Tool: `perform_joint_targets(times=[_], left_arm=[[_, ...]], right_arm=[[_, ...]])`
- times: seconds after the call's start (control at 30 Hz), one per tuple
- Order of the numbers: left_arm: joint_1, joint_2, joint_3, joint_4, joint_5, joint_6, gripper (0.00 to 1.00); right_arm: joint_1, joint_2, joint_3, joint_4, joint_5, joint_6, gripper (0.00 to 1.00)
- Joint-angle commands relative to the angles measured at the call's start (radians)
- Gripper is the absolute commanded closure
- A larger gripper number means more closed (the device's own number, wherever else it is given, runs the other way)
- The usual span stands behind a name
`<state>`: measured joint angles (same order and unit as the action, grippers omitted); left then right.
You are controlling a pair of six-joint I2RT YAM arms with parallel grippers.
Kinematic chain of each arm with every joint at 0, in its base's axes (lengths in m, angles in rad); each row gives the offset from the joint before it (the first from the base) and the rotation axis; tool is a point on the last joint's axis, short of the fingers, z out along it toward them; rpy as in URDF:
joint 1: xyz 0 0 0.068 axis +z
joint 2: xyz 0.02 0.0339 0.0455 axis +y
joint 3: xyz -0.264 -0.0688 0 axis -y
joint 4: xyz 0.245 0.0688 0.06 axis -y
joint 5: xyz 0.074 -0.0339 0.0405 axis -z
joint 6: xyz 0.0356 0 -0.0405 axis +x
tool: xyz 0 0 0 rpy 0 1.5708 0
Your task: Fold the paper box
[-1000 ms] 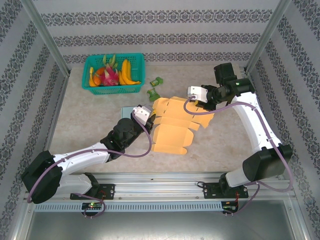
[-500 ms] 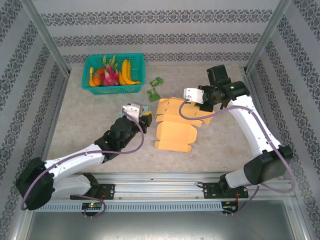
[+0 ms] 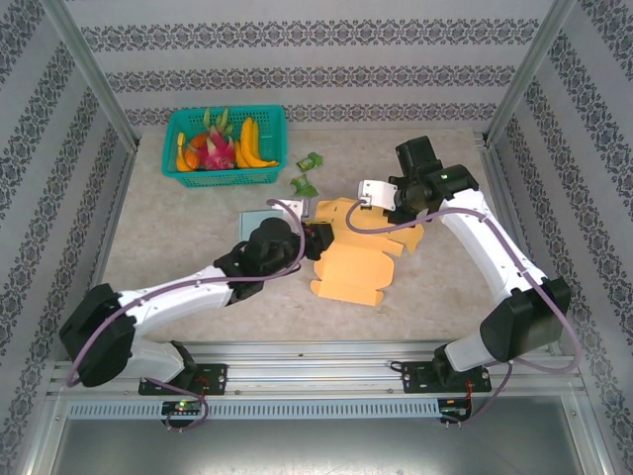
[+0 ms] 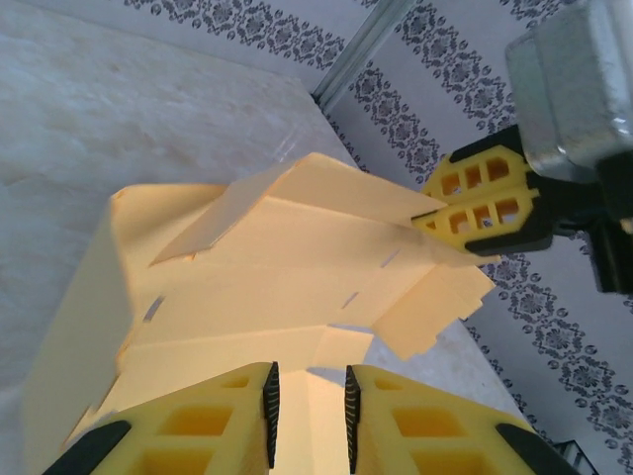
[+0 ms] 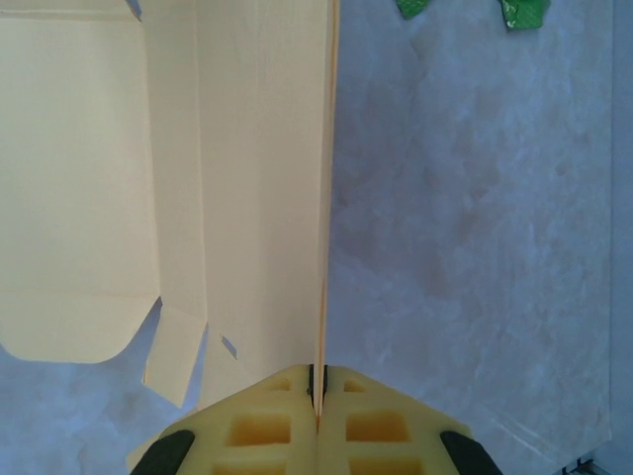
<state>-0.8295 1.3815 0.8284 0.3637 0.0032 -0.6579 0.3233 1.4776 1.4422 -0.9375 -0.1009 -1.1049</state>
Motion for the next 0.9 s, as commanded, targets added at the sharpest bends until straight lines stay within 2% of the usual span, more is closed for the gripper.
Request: perform_joint_targets(times=[0.0, 0.17, 0.37, 0.47, 0.6, 0.87], left_arm=[[0.017, 0.079, 0.069, -0.021, -0.028, -0.023, 0.74], [0.065, 0.130, 0.084, -0.012, -0.055, -0.038, 0.75], [0.095, 0.093, 0.039, -0.019, -0.095, -0.032, 0.75], [0.137, 0.063, 0.015, -0.045, -0.098, -0.046, 0.75], [0.189, 0.032, -0.007, -0.050, -0.058, -0.057, 0.74], [0.152, 0.099, 0.068, -0.019, 0.096, -0.064, 0.75]], right_arm=[[0.009, -0.006, -0.024, 0.004, -0.005, 0.006, 1.00], [0.006, -0.042, -0.063, 0.020, -0.026, -0.026, 1.00], [0.002, -0.056, -0.074, 0.031, -0.038, -0.033, 1.00], [0.004, -0.067, -0.094, 0.039, -0.055, -0.046, 1.00], [0.005, -0.094, -0.141, 0.079, -0.055, -0.058, 1.00], [0.020, -0.091, -0.149, 0.123, -0.026, -0.006, 1.00]])
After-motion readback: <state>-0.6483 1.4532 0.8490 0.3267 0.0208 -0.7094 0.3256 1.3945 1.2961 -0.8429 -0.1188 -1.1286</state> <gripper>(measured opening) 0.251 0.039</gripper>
